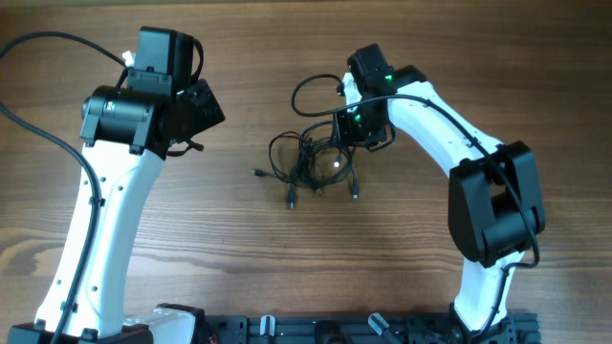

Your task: Untangle cables

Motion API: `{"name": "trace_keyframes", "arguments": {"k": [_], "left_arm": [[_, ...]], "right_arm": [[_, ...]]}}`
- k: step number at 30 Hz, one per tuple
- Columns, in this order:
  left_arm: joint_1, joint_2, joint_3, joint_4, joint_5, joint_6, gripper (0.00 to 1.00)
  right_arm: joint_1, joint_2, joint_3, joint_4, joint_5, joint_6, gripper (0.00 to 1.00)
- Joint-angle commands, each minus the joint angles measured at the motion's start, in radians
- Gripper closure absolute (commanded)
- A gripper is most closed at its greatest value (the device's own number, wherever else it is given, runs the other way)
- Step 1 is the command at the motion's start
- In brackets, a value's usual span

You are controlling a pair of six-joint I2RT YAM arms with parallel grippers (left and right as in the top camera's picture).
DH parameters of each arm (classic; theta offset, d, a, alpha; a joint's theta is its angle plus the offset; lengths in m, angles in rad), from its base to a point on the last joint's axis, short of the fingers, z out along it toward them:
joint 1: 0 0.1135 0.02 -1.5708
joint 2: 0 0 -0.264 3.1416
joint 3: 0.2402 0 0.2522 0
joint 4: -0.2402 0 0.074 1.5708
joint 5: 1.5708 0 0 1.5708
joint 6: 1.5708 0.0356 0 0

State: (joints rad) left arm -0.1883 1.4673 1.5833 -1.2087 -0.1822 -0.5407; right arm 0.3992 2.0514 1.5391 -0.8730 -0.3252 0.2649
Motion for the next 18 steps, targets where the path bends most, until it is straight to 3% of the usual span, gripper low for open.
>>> {"name": "trace_keyframes", "arguments": {"k": [1, 13, 18], "left_arm": [[0.003, -0.016, 0.006, -0.012, 0.014, -0.017, 0.31], [0.003, -0.016, 0.006, -0.023, 0.013, -0.013, 0.31], [0.003, -0.016, 0.006, -0.023, 0.013, -0.013, 0.31]], "right_arm": [[0.021, 0.020, -0.003, 0.010, -0.005, 0.002, 0.61], [0.024, 0.020, -0.092, 0.013, 0.123, 0.135, 0.62], [0.024, 0.020, -0.092, -0.128, 0.123, 0.234, 0.62]]}}
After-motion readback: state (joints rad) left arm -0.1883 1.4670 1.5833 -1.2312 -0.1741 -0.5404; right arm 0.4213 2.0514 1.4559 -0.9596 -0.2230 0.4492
